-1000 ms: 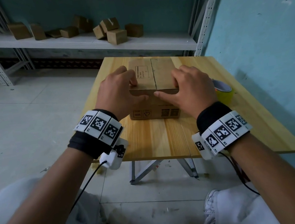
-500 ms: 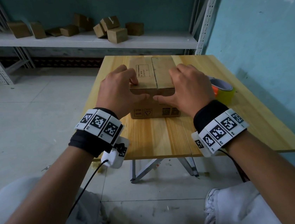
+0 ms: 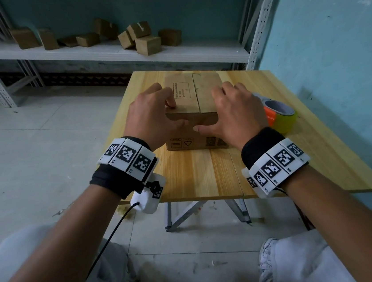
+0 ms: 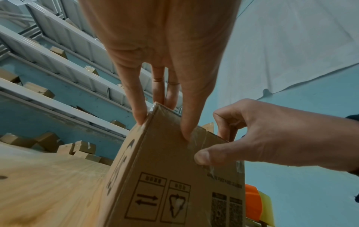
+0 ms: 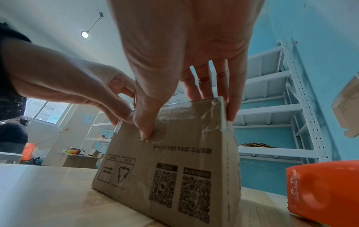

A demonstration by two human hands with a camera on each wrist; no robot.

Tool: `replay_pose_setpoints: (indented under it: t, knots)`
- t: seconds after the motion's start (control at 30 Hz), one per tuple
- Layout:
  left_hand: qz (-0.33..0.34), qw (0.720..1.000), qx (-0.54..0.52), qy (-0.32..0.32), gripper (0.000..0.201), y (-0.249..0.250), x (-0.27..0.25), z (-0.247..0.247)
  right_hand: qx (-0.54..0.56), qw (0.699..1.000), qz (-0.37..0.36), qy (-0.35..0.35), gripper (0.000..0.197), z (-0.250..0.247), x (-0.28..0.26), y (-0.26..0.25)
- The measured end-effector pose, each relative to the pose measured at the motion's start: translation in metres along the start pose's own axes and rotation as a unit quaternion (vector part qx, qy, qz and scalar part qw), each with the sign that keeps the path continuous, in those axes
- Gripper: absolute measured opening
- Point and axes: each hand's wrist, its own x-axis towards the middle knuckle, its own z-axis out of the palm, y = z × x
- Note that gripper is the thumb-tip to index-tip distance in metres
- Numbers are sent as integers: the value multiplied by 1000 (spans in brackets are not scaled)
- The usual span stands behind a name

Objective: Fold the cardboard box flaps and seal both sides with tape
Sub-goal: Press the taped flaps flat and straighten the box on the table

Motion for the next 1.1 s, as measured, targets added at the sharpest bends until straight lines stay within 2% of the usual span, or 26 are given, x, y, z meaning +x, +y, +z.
replay_pose_setpoints:
  t: [0.5,0.8,1.1]
  knots:
    - [-3,1000,2,0,35,1,0,1,-17,1000,-9,-19,78,-1,0,-5]
    - [3,1000,7,3,35,-1,0,2,7,1000,-24,1,64,-2,2,11]
    - [1,1000,12,2,33,1,1,2,-3,1000,-20,-4,66,-2,1,6]
